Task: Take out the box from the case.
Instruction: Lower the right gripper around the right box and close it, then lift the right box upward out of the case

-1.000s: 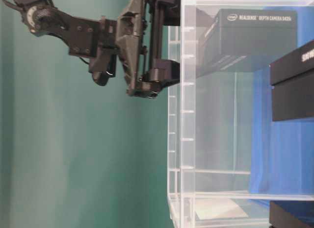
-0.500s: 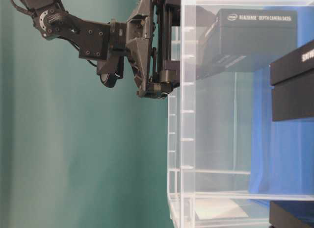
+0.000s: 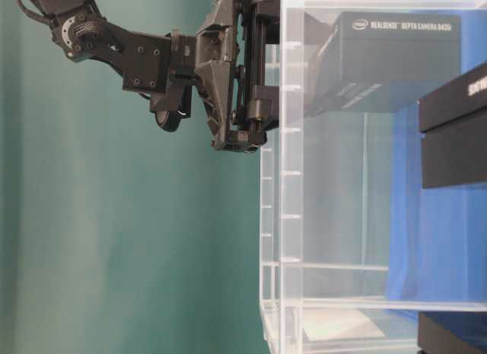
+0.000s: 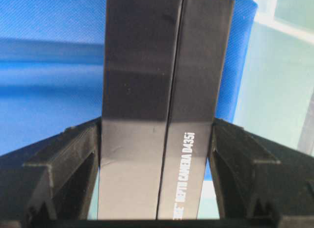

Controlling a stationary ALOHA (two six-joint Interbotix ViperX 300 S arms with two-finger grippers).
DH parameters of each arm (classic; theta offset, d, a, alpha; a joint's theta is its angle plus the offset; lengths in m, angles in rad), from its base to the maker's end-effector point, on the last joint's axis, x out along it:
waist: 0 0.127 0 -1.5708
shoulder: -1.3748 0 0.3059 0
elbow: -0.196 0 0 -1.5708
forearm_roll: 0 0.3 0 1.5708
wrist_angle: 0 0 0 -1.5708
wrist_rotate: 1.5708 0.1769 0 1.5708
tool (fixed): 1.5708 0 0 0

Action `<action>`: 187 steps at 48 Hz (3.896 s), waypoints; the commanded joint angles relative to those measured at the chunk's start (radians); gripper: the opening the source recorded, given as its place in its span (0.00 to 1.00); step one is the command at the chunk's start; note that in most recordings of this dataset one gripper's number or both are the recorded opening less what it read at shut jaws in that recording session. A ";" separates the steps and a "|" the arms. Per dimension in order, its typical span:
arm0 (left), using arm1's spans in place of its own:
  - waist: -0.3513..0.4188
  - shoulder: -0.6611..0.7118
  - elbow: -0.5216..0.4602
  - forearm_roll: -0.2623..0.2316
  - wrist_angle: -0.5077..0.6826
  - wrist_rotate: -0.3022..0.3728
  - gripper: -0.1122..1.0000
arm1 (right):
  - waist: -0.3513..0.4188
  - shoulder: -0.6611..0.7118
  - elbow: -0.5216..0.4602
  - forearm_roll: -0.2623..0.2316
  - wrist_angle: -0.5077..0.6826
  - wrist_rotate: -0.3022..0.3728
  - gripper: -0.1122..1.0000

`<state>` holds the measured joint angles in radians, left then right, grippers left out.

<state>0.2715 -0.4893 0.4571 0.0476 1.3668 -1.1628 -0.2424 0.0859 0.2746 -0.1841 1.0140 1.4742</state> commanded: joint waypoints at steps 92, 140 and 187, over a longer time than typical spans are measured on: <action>-0.034 -0.009 -0.026 0.000 -0.003 -0.008 0.98 | 0.041 -0.181 -0.219 -0.014 0.345 -0.002 0.68; -0.057 -0.009 -0.026 0.000 -0.003 -0.040 0.98 | 0.072 -0.181 -0.423 -0.043 0.545 -0.029 0.68; -0.057 -0.006 -0.028 0.000 -0.003 -0.040 0.98 | 0.072 -0.181 -0.425 -0.052 0.545 -0.043 0.68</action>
<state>0.2178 -0.4893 0.4571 0.0476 1.3668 -1.2026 -0.1733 -0.0614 -0.1227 -0.2270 1.5585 1.4327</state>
